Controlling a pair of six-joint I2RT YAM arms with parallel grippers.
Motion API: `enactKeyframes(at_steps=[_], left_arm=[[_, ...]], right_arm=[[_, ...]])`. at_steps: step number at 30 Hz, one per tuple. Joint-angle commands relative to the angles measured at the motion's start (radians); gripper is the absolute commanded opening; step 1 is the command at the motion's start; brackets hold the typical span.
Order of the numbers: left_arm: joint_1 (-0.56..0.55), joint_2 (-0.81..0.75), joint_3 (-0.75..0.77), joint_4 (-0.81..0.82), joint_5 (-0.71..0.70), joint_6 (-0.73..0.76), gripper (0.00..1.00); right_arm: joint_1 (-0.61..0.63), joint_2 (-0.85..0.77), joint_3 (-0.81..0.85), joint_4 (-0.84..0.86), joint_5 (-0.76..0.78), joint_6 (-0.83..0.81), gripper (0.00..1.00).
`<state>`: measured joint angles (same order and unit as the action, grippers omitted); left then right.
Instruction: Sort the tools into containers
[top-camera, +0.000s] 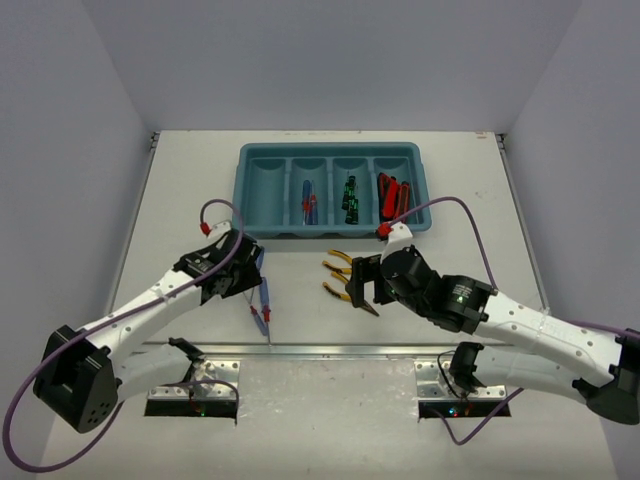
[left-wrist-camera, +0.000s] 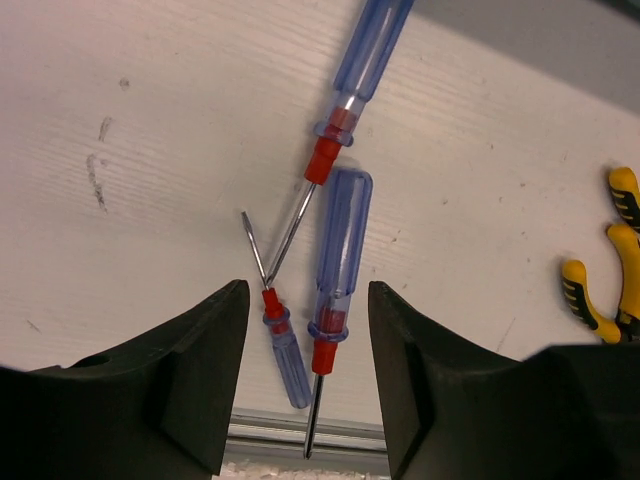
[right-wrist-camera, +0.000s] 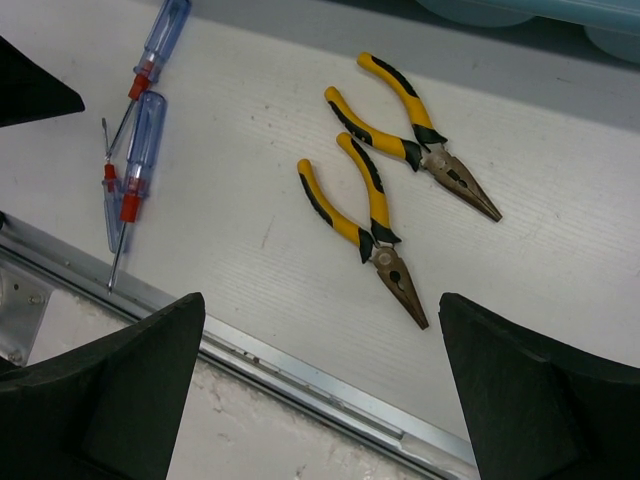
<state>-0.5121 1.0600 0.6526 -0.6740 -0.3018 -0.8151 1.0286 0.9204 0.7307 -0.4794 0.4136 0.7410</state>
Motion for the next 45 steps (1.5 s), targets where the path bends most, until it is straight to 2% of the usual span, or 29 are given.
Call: enactKeyframes(at_steps=[1, 7, 10, 15, 26, 27, 32, 33, 36, 40, 45], left_arm=[[-0.05, 0.033, 0.021, 0.064, 0.003, -0.024, 0.49], [-0.135, 0.16, 0.024, 0.096, -0.038, -0.065, 0.48], [-0.148, 0.226, 0.024, 0.111, -0.048, -0.073, 0.44], [-0.155, 0.264, 0.014, 0.157, -0.028, -0.061, 0.44], [-0.179, 0.349, 0.017, 0.207, -0.003, -0.056, 0.36], [-0.178, 0.357, 0.015, 0.21, -0.002, -0.056, 0.35], [-0.181, 0.391, 0.006, 0.241, 0.033, -0.05, 0.15], [-0.188, 0.39, 0.009, 0.245, 0.041, -0.051, 0.08], [-0.206, 0.369, 0.024, 0.253, 0.06, -0.055, 0.01], [-0.251, 0.264, 0.052, 0.279, 0.101, -0.052, 0.0], [-0.287, 0.12, 0.103, 0.333, 0.142, 0.05, 0.0]], right_arm=[[-0.005, 0.022, 0.013, 0.035, -0.002, -0.006, 0.99], [-0.007, 0.025, 0.01, 0.036, 0.014, -0.009, 0.99], [-0.008, 0.025, 0.007, 0.036, 0.013, -0.012, 0.99], [-0.01, 0.017, -0.002, 0.036, 0.014, -0.011, 0.99], [-0.013, 0.032, 0.004, 0.036, 0.013, -0.009, 0.99], [-0.013, 0.032, 0.004, 0.037, 0.011, -0.009, 0.99], [-0.016, 0.028, 0.001, 0.036, 0.013, -0.009, 0.99], [-0.016, 0.026, 0.0, 0.036, 0.012, -0.009, 0.99], [-0.021, 0.03, -0.001, 0.036, 0.005, -0.01, 0.99], [-0.024, 0.041, -0.001, 0.039, -0.008, -0.012, 0.99], [-0.027, 0.025, -0.001, 0.038, -0.009, -0.014, 0.99]])
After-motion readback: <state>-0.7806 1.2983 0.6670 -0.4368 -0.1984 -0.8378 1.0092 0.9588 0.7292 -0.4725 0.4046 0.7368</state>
